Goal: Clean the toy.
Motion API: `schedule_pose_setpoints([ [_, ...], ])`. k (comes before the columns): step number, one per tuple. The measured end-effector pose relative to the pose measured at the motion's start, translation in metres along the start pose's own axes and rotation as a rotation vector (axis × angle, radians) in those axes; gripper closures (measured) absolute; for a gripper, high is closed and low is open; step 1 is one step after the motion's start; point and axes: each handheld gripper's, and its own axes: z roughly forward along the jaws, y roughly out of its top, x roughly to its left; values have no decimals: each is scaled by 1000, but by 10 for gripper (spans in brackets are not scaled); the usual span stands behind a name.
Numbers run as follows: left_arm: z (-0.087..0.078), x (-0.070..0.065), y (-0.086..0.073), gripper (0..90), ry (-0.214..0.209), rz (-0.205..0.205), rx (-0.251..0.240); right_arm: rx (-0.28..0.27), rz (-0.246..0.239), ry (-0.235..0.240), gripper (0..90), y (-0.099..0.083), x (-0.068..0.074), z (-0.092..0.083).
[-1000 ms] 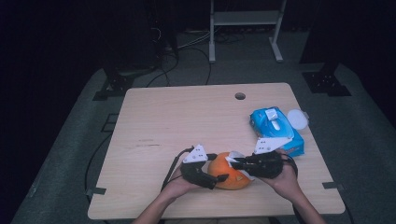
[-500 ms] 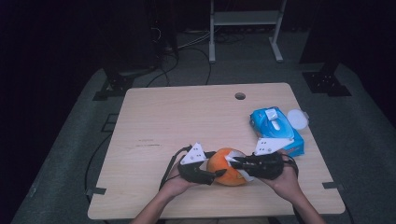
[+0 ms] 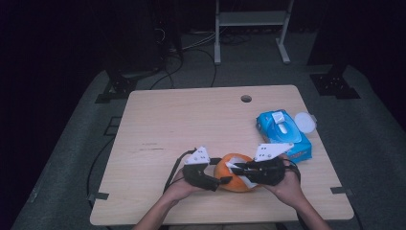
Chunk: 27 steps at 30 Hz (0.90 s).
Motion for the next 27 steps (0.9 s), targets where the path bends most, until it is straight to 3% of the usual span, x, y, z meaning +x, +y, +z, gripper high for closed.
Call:
schedule_pose_setpoints([
  [1,2,-4,1,246,10,32,11,4,-12,2,805,2,2,2],
  [4,3,-5,-1,141,26,40,22,30,-31,-9,806,1,4,4],
  [5,5,3,-6,97,26,-12,22,29,-20,-6,806,-1,2,3],
  [7,7,13,-12,62,5,-75,41,26,2,1,806,-4,-2,1],
  [8,7,13,-12,63,5,-75,41,26,2,1,806,-4,-2,1],
  [9,9,18,-16,96,-43,-117,39,25,17,-2,805,-4,-4,1],
  [11,10,15,-15,178,-42,-96,43,33,7,-5,806,-3,-2,4],
  [13,11,6,-9,246,-31,-39,38,40,-12,2,806,-1,4,10],
  [15,12,-5,-3,255,-13,38,54,51,-39,9,806,2,10,14],
  [17,13,-12,-2,255,-5,81,70,61,-66,-8,806,5,13,13],
  [20,13,-12,-4,253,-7,87,76,66,-63,-53,805,5,8,2],
  [21,12,-10,-6,244,-16,70,71,69,-49,-62,805,2,2,-3],
  [25,12,-7,-6,178,-32,48,64,57,4,-65,805,-10,-11,-20],
  [27,13,-4,-6,128,-28,19,52,52,26,-37,804,-12,-15,-26],
])
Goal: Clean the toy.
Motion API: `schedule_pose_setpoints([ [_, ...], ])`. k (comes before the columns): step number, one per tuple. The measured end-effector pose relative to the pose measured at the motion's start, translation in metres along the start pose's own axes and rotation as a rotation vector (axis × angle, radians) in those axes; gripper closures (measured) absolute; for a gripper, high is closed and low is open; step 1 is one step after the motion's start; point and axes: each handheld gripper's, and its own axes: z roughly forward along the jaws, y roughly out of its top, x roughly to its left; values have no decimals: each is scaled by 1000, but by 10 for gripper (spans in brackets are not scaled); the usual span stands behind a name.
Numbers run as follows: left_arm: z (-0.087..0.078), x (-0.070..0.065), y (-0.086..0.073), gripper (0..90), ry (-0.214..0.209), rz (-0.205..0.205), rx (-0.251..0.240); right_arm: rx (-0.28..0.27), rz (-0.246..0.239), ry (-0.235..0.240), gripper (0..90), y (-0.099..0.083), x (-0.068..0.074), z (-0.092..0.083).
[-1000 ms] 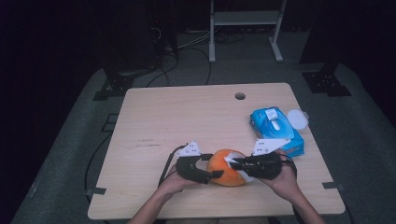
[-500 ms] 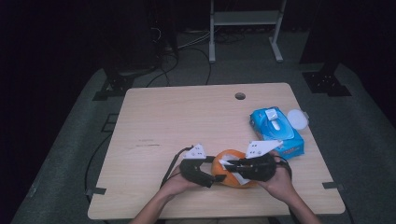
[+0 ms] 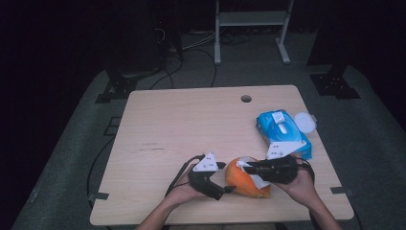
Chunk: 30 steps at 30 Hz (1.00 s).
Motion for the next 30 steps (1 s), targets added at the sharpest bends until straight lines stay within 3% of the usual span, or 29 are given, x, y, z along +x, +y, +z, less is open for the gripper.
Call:
schedule_pose_setpoints([
  [4,7,5,2,50,-16,-54,-47,-1,-1,35,804,-3,-3,-4],
  [6,13,4,2,40,-36,-54,-47,7,-7,41,804,-2,-3,-2],
  [7,15,3,1,52,-51,-49,-44,12,-11,43,804,-1,-2,-1],
  [9,17,0,-1,202,-59,-40,-44,16,-12,43,804,-1,-1,0],
  [10,20,-7,0,262,-22,-4,-30,24,-22,45,804,0,5,4],
  [11,20,-7,0,298,-22,-4,-30,25,-30,52,804,1,8,7],
  [13,18,-14,5,324,-10,50,-31,38,-61,75,804,3,19,17],
  [15,17,-14,5,323,-5,56,-28,49,-79,75,804,5,25,21],
  [17,17,-13,2,321,-2,50,-19,67,-116,33,805,10,30,24],
  [22,18,-13,0,308,24,81,6,31,-46,-45,805,4,4,2],
  [25,18,-12,-1,250,28,70,13,23,-14,-77,805,-2,-7,-6],
  [26,18,-11,-1,210,27,38,9,12,19,-79,806,-8,-15,-11],
  [27,18,-11,-1,177,27,38,9,12,19,-79,806,-8,-15,-11],
  [30,22,-12,-2,105,-20,-38,1,11,30,-35,805,-11,-15,-6],
])
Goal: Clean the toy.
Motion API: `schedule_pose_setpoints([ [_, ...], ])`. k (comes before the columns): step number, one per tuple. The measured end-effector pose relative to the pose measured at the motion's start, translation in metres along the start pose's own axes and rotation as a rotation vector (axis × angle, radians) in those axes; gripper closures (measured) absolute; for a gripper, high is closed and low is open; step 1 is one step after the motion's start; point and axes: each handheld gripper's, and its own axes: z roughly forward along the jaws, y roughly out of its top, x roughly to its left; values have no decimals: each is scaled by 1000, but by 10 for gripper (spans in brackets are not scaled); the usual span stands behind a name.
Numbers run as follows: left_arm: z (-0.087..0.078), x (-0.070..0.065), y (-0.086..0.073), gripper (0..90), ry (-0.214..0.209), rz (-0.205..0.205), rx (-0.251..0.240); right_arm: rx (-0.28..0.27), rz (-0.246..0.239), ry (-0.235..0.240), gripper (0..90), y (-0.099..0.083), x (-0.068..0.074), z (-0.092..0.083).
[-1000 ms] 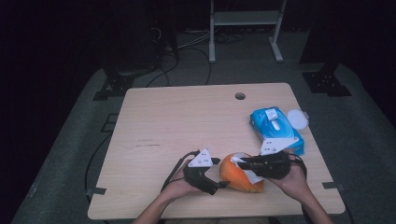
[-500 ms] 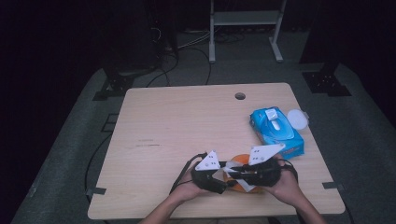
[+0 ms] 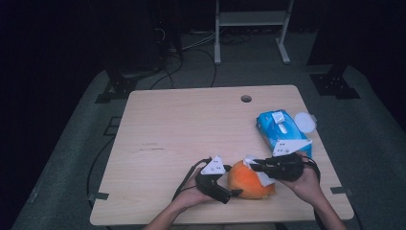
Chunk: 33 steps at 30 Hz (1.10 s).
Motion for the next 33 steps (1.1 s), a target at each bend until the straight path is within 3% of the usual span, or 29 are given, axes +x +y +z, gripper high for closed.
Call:
schedule_pose_setpoints([
  [3,3,2,-1,91,-3,-67,-8,11,-2,23,805,1,4,7],
  [5,3,3,-2,215,3,-61,-9,14,2,28,805,1,5,10],
  [7,-3,3,0,293,13,-39,-17,6,0,24,806,2,6,11],
  [10,-9,1,6,330,43,16,-25,-16,-22,25,807,8,15,11],
  [13,-13,0,10,339,62,48,-27,-24,-51,45,807,14,25,17],
  [14,-15,-4,13,339,83,88,-19,-18,-83,80,807,19,38,29],
  [15,-16,-6,14,339,96,109,-12,-12,-89,93,807,20,42,33],
  [18,-17,-10,14,339,112,145,6,10,-122,77,809,24,50,43],
  [21,-16,-10,12,337,113,165,9,-3,-113,45,810,26,45,36],
  [23,-15,-9,11,331,111,162,17,-7,-106,28,810,26,41,32],
  [24,-14,-8,9,309,110,161,24,-15,-80,-11,810,22,29,23],
  [28,-13,-5,8,221,94,117,0,-29,-11,-7,810,12,14,16],
  [31,-7,0,6,85,58,38,-14,-27,-14,8,811,12,19,19],
  [33,-6,1,5,105,63,32,-22,-15,-40,31,809,15,29,26],
])
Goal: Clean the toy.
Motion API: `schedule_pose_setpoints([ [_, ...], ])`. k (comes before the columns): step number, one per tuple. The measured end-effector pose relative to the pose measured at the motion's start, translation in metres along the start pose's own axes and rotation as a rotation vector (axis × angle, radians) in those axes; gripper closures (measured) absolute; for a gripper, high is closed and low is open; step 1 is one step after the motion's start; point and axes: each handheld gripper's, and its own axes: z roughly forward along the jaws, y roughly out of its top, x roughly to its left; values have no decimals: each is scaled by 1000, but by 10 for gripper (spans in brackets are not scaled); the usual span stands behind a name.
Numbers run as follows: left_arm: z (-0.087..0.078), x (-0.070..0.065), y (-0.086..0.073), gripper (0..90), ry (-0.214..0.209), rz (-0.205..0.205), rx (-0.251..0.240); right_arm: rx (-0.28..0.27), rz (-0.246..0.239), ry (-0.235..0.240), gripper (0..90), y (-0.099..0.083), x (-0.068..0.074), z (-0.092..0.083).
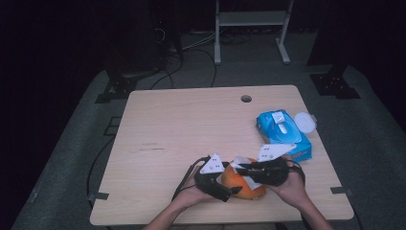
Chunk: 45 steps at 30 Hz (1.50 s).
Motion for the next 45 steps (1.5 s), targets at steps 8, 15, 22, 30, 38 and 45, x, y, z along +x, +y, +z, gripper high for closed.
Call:
schedule_pose_setpoints([
  [8,-10,-3,2,313,25,75,-10,32,-56,5,810,7,12,10],
  [15,-12,5,-4,285,14,42,-10,4,33,-82,809,-9,-16,-20],
  [22,-4,7,-4,52,-11,-12,6,7,20,-9,809,-3,-1,4],
  [30,-16,12,-4,273,18,36,31,4,16,-35,808,-3,-7,1],
  [38,-25,19,-4,172,55,27,5,-35,87,-59,808,-14,-19,-6],
  [45,-24,17,-4,226,38,42,-29,-4,-20,-27,808,0,4,13],
])
